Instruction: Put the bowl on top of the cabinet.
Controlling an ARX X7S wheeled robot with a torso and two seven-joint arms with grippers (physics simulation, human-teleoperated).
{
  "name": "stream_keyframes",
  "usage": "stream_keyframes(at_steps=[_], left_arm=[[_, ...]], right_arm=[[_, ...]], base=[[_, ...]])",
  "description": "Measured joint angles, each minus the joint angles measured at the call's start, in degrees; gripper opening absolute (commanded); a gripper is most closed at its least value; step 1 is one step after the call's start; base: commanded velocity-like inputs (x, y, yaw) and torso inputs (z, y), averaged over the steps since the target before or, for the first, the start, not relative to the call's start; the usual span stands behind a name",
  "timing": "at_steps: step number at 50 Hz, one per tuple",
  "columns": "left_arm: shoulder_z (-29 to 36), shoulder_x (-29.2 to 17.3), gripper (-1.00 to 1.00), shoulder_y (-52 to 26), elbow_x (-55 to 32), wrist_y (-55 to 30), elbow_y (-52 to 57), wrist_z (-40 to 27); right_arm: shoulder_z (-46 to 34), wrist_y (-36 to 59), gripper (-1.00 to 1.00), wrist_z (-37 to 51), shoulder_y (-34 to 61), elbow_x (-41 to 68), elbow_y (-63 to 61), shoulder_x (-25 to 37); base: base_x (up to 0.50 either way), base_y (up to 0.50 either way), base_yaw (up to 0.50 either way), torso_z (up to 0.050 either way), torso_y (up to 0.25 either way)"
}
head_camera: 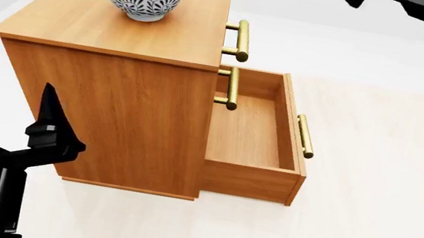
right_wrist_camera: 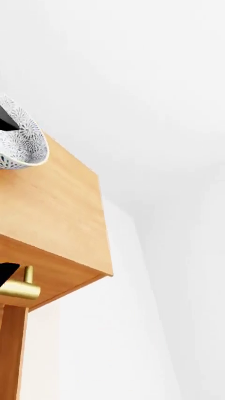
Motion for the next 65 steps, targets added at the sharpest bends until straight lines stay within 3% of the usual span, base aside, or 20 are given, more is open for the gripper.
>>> stream_keyframes(at_steps=[26,65], left_arm=[[0.03,-0.28,1.0,0.02,0.0,0.05,0.24,-0.39],[0.31,-0.53,1.0,-0.11,0.04,0.17,0.11,-0.69]], right_arm=[[9.46,-7.73,1.0,13.25,-0.05,-13.57,-26.99,18.41],[14.9,-17.53,1.0,18.4,-6.67,-28.18,-52.07,37.16]], base=[[0.0,0.0,0.0,0.0,0.0],[0.0,0.0,0.0,0.0,0.0]])
